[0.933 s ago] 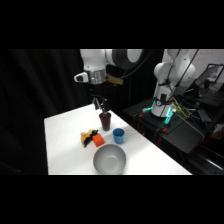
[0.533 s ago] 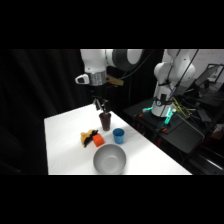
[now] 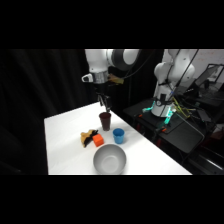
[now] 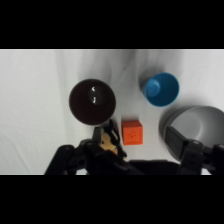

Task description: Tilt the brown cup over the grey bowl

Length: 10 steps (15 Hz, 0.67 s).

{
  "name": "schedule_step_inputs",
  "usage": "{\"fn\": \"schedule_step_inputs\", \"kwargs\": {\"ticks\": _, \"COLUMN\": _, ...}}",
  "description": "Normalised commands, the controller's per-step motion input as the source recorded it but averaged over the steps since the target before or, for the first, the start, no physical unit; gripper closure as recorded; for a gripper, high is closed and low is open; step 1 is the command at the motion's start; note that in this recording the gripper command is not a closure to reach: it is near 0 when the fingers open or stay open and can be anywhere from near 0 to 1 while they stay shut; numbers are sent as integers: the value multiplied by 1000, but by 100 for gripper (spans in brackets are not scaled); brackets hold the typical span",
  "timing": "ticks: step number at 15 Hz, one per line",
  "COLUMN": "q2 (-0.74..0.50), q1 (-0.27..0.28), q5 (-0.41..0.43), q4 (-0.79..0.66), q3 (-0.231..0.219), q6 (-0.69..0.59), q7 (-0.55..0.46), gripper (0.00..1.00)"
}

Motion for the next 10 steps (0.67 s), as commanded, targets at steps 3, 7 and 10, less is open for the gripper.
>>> {"fn": "schedule_step_inputs", "kwargs": {"ticks": 3, "q2": -139, "q1": -36, "q5": 166, "q4": -377, "q3": -9, "q6": 613, "q7": 159, "gripper": 0}}
{"fn": "schedule_step_inputs", "kwargs": {"ticks": 7, "q2": 4, "q1": -10, "q5": 68, "q4": -255, "q3": 16, "q6": 544, "q7": 190, "gripper": 0}}
{"fn": "schedule_step_inputs", "kwargs": {"ticks": 10, "q2": 88, "q1": -11, "q5": 20, "q4": -89, "q3": 6, "q6": 337, "q7": 153, "gripper": 0}}
